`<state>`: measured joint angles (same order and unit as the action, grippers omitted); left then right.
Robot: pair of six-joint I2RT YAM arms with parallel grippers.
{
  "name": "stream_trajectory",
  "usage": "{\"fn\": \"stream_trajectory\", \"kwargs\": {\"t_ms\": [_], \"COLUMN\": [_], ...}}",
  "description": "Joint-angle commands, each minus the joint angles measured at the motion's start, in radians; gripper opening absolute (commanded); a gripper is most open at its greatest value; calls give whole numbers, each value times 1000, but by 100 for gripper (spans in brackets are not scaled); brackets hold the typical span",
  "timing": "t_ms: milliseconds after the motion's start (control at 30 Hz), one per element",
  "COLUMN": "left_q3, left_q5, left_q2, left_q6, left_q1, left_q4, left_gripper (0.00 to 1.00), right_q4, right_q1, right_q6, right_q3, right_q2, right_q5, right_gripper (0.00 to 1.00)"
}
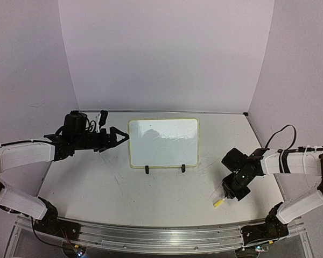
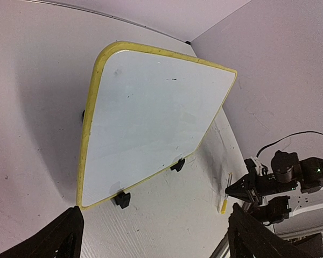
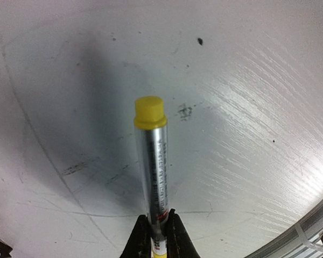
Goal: Write a sentence on the whiteboard
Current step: Pick up the whiteboard marker from the center of the board, then pass from the right arm to the left
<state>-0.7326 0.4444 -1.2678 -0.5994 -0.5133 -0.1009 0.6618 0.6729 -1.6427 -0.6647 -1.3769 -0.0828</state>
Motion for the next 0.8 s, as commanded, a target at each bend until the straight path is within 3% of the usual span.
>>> {"fn": "stream_trajectory", "kwargs": {"t_ms": [0, 167, 267, 333, 467, 600, 767], "left_q3": [-23, -47, -91, -133, -160, -148, -156], "left_q5": [30, 20, 13, 11, 19, 69, 122], "left_q2": [6, -26, -70, -111, -155, -173, -168], "left_q6": [-35, -60, -66, -64, -90, -126, -116], "left_q1": [2, -44, -107, -160, -229, -253, -300], "left_q4": [-40, -57, -65, -72, -174, -298, -365], "left_gripper": [91, 90, 91, 91, 87, 67, 66], "right_q4": [2, -108, -370, -544, -786, -1014, -1225], "right_q1": [-4, -4, -2, 3, 25, 63, 107], "right_q6": [145, 634, 932, 1020, 1074, 1068, 1039], "right_q3": [-27, -110, -98, -87, -129, -199, -278], "right_q2": [88, 188, 261, 286, 227, 93, -27], "right_q5": [120, 230, 71, -47, -154, -210, -235], "right_gripper": [0, 0, 0, 0, 0, 0, 0]}}
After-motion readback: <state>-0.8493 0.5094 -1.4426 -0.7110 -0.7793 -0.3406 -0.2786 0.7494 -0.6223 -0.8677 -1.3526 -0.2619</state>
